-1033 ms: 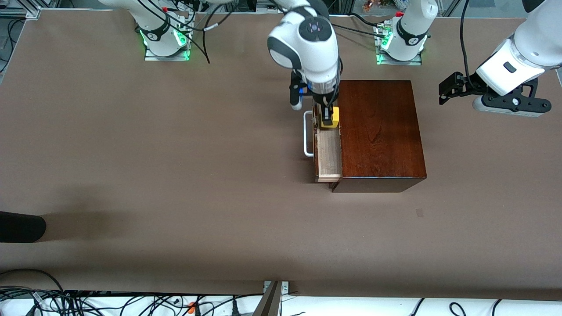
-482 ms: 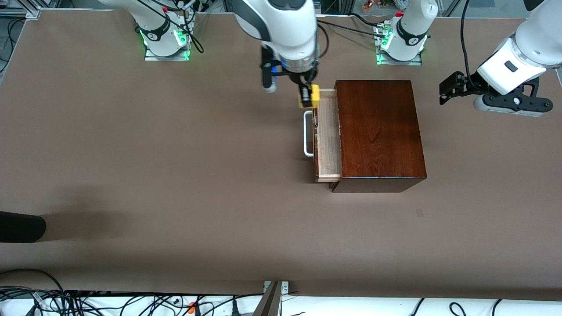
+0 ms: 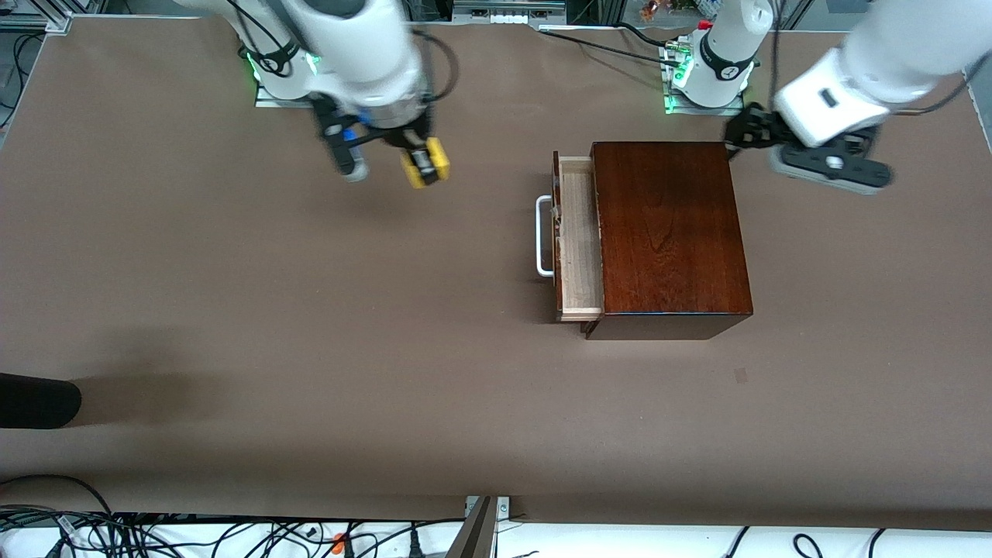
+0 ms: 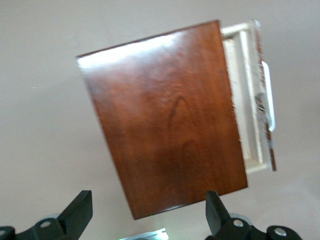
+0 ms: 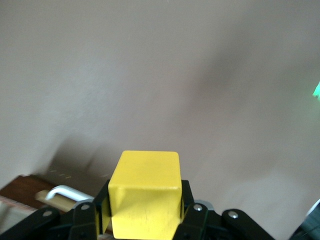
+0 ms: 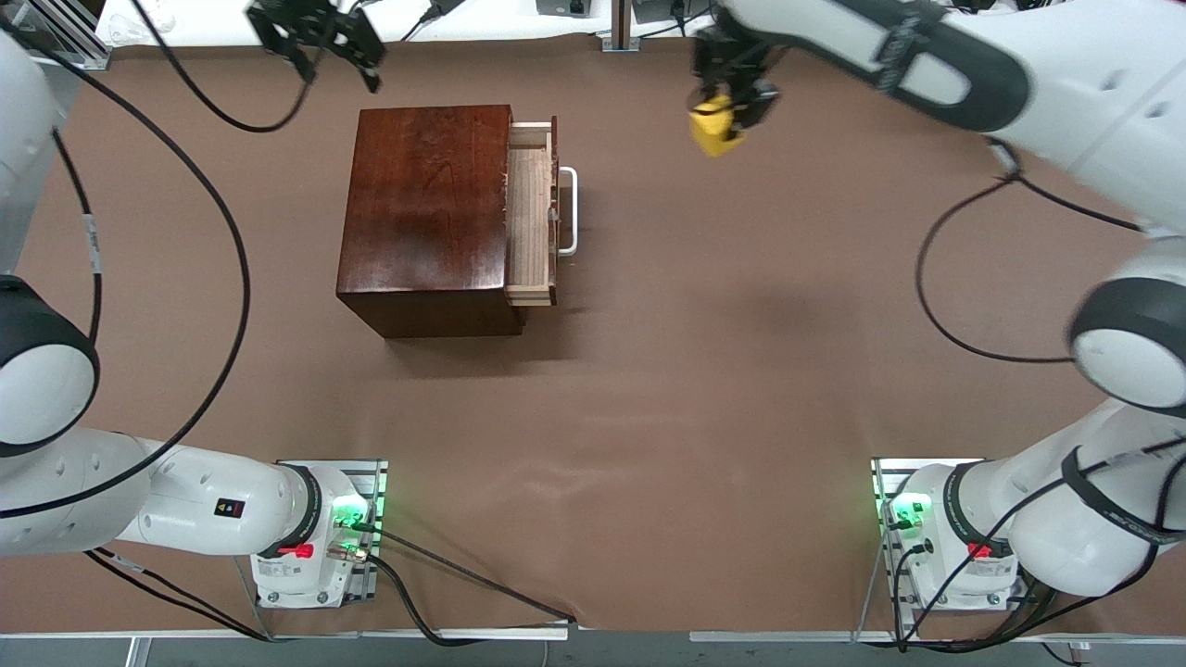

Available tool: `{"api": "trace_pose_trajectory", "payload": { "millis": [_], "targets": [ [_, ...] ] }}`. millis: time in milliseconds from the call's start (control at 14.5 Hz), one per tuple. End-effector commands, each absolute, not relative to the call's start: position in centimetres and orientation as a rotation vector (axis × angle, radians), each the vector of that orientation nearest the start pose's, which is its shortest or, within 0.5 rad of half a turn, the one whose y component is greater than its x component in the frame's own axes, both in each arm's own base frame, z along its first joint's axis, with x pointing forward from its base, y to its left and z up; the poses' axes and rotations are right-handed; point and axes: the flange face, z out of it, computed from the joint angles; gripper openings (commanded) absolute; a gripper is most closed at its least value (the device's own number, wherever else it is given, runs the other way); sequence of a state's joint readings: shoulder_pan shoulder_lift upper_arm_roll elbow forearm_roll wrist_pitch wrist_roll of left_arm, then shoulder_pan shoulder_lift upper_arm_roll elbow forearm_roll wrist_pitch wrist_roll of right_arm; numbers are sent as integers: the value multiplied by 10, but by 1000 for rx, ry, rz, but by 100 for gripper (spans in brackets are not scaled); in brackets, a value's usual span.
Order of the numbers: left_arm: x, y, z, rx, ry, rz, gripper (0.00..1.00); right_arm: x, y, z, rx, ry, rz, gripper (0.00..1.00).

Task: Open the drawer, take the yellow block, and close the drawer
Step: 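Lift the cube with the right gripper while the left gripper reaches the drawer, then push the drawer shut with the left gripper while the right gripper lowers the cube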

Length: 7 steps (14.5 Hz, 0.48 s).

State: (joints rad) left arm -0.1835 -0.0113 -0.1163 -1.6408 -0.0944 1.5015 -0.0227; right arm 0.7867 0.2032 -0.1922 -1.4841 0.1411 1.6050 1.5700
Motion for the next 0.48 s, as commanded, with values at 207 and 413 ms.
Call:
{"api": "trace_pose_trajectory", "payload": {
  "millis": [207, 413],
  "targets": [
    [524, -286, 530, -3086, 1021, 409, 100, 505, 238, 506, -3022, 758, 335, 4],
    [544, -341, 508, -3040, 1361, 315, 100, 507, 220, 446, -3054, 465, 289, 5]
  ]
}}
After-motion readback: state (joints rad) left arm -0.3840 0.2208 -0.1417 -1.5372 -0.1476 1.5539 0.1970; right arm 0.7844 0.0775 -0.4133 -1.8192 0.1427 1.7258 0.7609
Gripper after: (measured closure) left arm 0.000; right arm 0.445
